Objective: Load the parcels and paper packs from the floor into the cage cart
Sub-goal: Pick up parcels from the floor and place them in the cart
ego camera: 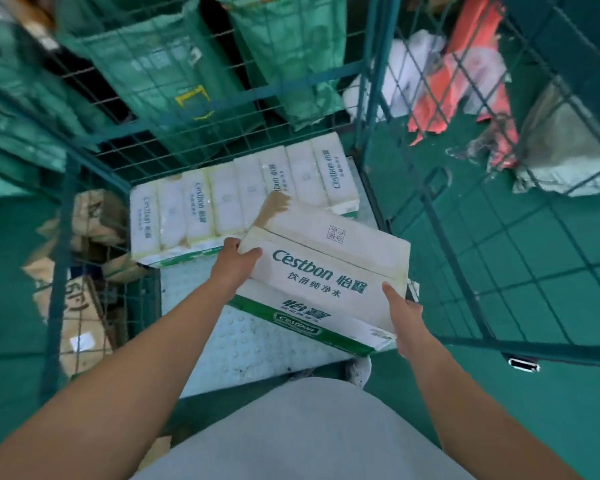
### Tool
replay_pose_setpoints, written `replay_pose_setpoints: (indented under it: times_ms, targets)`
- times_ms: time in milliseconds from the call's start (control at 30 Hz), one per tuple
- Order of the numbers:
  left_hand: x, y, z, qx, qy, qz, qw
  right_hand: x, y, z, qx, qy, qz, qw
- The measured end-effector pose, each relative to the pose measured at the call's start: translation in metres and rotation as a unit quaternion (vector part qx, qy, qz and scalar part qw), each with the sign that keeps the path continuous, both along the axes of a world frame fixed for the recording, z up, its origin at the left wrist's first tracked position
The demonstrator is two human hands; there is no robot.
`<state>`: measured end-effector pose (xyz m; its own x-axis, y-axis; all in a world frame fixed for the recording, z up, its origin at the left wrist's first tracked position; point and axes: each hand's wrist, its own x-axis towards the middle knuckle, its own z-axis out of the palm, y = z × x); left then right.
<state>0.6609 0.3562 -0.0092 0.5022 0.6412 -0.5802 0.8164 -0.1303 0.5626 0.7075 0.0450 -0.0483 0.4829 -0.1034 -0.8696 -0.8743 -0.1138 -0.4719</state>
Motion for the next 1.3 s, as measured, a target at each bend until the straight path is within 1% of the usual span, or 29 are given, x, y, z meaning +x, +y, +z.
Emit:
replay_pose_setpoints:
  times_ms: [200, 367, 567, 667, 767, 900, 1033, 1100, 1200, 1267, 1300]
  targets:
    - [-0.056, 0.012, 0.006, 0.01, 0.009, 0.096, 0.995, 0.01, 0.03, 0.003, 0.041, 0.014, 0.117, 0.992]
    - [-0.11, 0.036, 0.01, 0.003, 0.007, 0.174, 0.985, 0.011, 0.077, 0.009, 0.038, -0.004, 0.202, 0.979]
    - [-0.177, 0.093, 0.003, -0.01, 0.022, 0.25, 0.968, 0.002, 0.166, 0.015, 0.029, -0.043, 0.304, 0.951]
    - [-0.209, 0.132, -0.01, -0.041, 0.018, 0.297, 0.954, -0.007, 0.223, 0.016, 0.01, -0.076, 0.34, 0.937]
    - [-0.237, 0.179, -0.032, -0.083, 0.012, 0.313, 0.946, -0.018, 0.283, 0.013, -0.017, -0.107, 0.367, 0.924]
    - [-0.265, 0.24, -0.063, -0.142, 0.028, 0.316, 0.938, -0.024, 0.368, 0.005, -0.055, -0.147, 0.423, 0.892]
    - [-0.282, 0.291, -0.095, -0.204, 0.003, 0.364, 0.909, -0.021, 0.452, -0.007, -0.072, -0.167, 0.485, 0.856]
    - [-0.295, 0.318, -0.13, -0.233, -0.002, 0.382, 0.894, -0.018, 0.493, -0.021, -0.076, -0.174, 0.51, 0.839]
    - [-0.3, 0.34, -0.16, -0.265, 0.001, 0.402, 0.876, -0.008, 0.544, -0.044, -0.087, -0.185, 0.552, 0.809]
    - [-0.29, 0.346, -0.162, -0.282, -0.005, 0.414, 0.865, -0.001, 0.577, -0.058, -0.097, -0.191, 0.574, 0.79]
    - [-0.288, 0.352, -0.174, -0.293, -0.009, 0.424, 0.857, 0.002, 0.597, -0.068, -0.105, -0.194, 0.585, 0.781]
